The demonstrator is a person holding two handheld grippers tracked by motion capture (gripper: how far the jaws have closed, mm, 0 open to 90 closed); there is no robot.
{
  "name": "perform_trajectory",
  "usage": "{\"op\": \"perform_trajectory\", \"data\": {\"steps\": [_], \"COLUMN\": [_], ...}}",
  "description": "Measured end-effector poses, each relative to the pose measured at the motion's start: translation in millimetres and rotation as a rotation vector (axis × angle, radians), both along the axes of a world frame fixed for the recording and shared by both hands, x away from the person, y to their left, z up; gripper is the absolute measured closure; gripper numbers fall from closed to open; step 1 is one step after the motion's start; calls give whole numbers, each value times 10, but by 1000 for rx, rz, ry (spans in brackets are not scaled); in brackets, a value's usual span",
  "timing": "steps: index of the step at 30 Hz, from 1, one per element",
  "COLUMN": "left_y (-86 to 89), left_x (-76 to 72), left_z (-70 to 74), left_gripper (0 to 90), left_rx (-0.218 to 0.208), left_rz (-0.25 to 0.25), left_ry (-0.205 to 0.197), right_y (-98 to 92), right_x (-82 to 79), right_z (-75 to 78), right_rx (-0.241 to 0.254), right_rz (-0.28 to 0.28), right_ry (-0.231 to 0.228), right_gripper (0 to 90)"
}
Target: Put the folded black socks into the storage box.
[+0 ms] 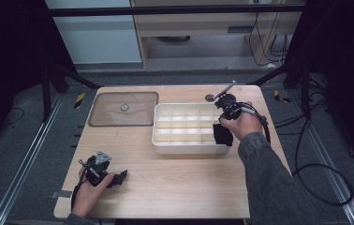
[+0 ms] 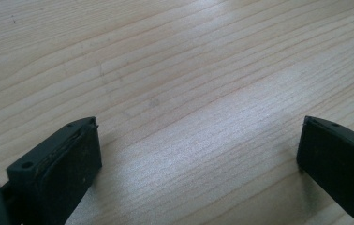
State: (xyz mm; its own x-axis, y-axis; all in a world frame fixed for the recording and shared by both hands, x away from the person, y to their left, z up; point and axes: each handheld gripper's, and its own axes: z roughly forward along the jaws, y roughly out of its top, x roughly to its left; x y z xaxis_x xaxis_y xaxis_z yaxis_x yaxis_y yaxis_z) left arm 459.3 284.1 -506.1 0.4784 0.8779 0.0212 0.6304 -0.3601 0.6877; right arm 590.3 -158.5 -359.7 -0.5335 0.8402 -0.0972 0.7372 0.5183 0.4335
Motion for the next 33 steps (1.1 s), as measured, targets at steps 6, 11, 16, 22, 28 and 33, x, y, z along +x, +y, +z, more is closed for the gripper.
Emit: {"op": "perform_trajectory", "data": {"steps": [6, 11, 16, 22, 28, 33], "left_y": [0, 2, 1, 0, 0, 0], "left_x": [0, 0, 1, 1, 1, 1], "left_z": [0, 3, 0, 0, 0, 0], "left_gripper": [0, 0, 0, 0, 0, 0], "left_rx": [0, 1, 0, 0, 0, 0], "left_rz": [0, -2, -1, -1, -2, -1], "left_ry": [1, 4, 0, 0, 0, 0], "right_y": [12, 16, -6, -34, -41, -40], "right_x": [17, 40, 52, 47, 37, 33], "right_z": [-90, -139, -203, -261, -308, -309], "right_rx": [-30, -35, -33, -26, -20, -22], "right_rz": [8, 10, 1, -8, -3, -4], "right_ry": [57, 86, 94, 96, 95, 91], "right_gripper": [900, 900, 900, 900, 900, 900]}}
